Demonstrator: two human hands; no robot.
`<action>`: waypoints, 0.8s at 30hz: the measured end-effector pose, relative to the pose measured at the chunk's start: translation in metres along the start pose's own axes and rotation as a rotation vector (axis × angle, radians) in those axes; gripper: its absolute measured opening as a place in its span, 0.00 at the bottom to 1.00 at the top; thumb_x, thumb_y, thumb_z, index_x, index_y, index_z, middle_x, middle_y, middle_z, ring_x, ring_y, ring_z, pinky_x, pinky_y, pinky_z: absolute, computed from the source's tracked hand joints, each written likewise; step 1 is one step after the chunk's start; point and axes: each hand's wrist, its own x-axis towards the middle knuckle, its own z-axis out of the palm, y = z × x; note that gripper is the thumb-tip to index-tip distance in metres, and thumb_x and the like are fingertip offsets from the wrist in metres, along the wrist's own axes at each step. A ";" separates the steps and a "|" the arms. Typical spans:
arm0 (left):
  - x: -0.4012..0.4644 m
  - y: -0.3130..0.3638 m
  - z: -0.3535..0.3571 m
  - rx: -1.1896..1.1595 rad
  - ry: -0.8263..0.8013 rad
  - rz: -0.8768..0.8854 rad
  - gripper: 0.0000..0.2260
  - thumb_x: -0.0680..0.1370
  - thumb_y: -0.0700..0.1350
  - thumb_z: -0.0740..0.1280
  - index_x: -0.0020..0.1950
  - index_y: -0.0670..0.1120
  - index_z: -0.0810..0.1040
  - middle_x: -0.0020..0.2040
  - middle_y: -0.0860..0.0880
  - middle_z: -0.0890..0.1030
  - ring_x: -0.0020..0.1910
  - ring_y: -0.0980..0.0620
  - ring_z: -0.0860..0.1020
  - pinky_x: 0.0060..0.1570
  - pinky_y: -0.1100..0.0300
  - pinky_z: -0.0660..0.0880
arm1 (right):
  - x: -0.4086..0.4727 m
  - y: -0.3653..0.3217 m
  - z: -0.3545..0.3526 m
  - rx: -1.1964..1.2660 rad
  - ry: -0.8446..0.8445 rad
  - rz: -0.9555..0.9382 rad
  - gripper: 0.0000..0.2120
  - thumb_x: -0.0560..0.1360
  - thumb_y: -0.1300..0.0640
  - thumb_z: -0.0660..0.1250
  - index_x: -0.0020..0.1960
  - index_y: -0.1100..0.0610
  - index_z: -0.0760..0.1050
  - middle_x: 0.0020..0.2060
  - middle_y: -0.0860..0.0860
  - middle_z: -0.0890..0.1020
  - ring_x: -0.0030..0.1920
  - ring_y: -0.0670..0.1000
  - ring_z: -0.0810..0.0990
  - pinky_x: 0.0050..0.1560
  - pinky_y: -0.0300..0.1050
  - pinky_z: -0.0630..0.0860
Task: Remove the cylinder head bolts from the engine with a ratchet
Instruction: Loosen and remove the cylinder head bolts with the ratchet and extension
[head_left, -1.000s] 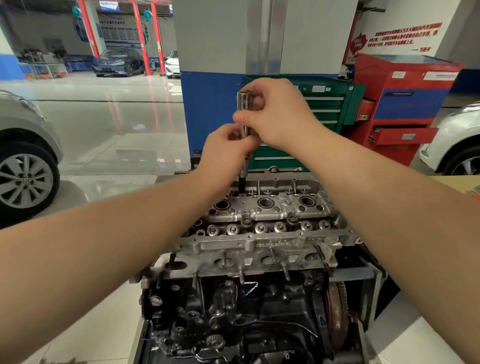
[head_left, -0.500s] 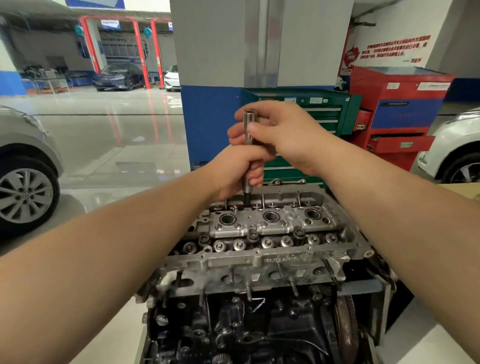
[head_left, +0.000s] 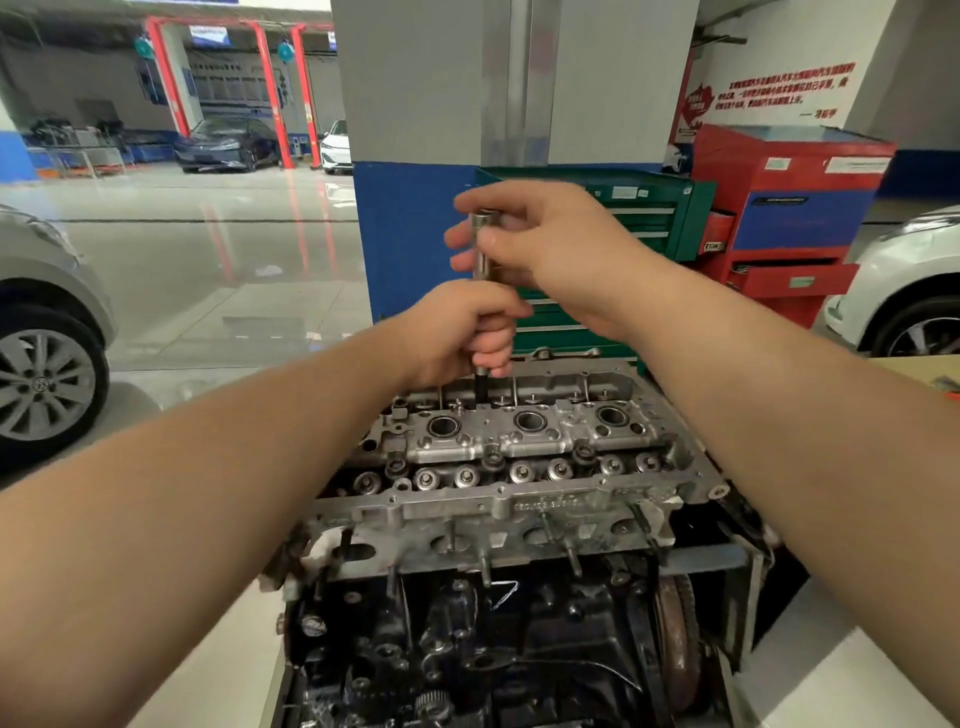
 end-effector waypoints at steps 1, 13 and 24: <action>-0.001 0.001 -0.002 0.002 -0.038 -0.018 0.23 0.81 0.40 0.63 0.26 0.50 0.61 0.21 0.49 0.60 0.24 0.48 0.61 0.36 0.55 0.72 | 0.001 -0.002 -0.002 -0.074 -0.033 -0.010 0.15 0.80 0.66 0.67 0.64 0.54 0.78 0.52 0.51 0.86 0.51 0.48 0.87 0.57 0.47 0.82; 0.004 -0.010 0.041 0.158 0.691 0.144 0.03 0.76 0.38 0.63 0.43 0.39 0.75 0.33 0.45 0.76 0.32 0.46 0.72 0.31 0.56 0.65 | 0.002 -0.005 0.015 -0.539 0.299 -0.036 0.18 0.71 0.40 0.77 0.52 0.51 0.79 0.45 0.46 0.81 0.47 0.48 0.79 0.45 0.46 0.74; -0.004 -0.017 0.030 0.014 0.674 0.157 0.09 0.72 0.43 0.71 0.49 0.43 0.76 0.39 0.50 0.78 0.37 0.52 0.75 0.36 0.57 0.70 | 0.008 -0.007 0.007 -0.685 0.318 -0.021 0.18 0.67 0.42 0.80 0.47 0.52 0.79 0.37 0.44 0.78 0.38 0.41 0.74 0.34 0.37 0.67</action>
